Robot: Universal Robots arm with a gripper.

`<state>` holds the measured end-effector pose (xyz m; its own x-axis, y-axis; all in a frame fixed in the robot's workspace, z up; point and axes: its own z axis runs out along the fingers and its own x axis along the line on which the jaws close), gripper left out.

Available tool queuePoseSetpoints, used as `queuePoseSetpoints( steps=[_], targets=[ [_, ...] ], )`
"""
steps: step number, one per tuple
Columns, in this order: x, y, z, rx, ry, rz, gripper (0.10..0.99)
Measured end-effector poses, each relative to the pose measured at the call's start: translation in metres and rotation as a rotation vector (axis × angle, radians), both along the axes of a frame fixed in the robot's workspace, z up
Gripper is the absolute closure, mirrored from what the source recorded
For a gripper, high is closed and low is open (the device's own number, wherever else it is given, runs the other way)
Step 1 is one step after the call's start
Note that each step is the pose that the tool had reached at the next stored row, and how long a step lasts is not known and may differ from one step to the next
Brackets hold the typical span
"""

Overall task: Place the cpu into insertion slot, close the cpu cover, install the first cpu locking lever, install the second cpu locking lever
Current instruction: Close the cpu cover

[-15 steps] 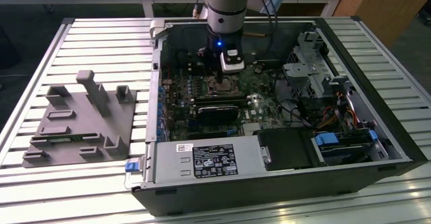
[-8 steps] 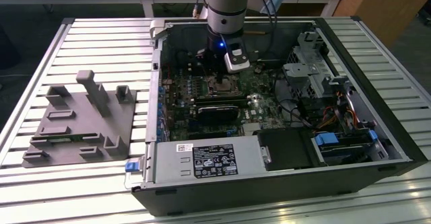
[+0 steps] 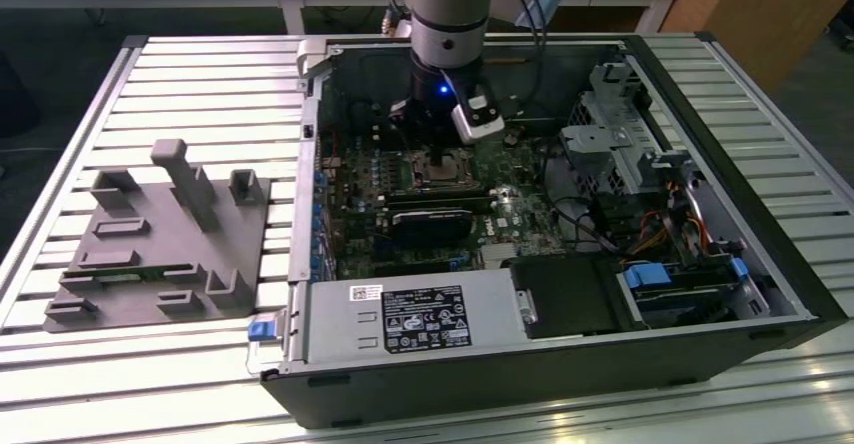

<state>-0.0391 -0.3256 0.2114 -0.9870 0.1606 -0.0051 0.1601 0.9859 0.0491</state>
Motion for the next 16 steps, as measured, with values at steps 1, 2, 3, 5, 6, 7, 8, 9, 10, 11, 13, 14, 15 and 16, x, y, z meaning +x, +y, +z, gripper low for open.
queuePoseSetpoints(
  steps=[1, 2, 3, 5, 6, 7, 8, 9, 10, 11, 13, 14, 15, 16],
  targets=[
    [0.0, -0.0001, -0.0002, 0.0, -0.0053, 0.012, 0.98],
    [0.0, -0.0001, -0.0004, 0.0, -0.0106, 0.024, 0.98],
    [0.0, -0.0003, -0.0005, 0.0, -0.0157, 0.035, 0.98],
    [0.0, -0.0005, -0.001, 0.0, -0.0181, 0.048, 0.98],
    [0.0, -0.0007, -0.0012, 0.0, -0.0181, 0.051, 0.98],
    [0.0, -0.0009, -0.0015, 0.0, -0.018, 0.052, 0.98],
    [-0.0001, -0.0012, -0.0019, 0.0, -0.018, 0.052, 0.98],
    [-0.0002, -0.0014, -0.0022, 0.0, -0.018, 0.052, 0.98],
    [-0.0004, -0.0016, -0.0026, 0.0, -0.0179, 0.052, 0.98],
    [-0.0007, -0.0018, -0.003, 0.0, -0.0179, 0.052, 0.98],
    [-0.0024, -0.0019, -0.0037, 0.0, -0.018, 0.05, 0.98],
    [-0.0039, -0.002, -0.004, 0.0, -0.018, 0.049, 0.98],
    [-0.0058, -0.002, -0.0042, 0.0, -0.018, 0.049, 0.98],
    [-0.0081, -0.002, -0.0044, 0.0, -0.018, 0.048, 0.98]
  ],
)
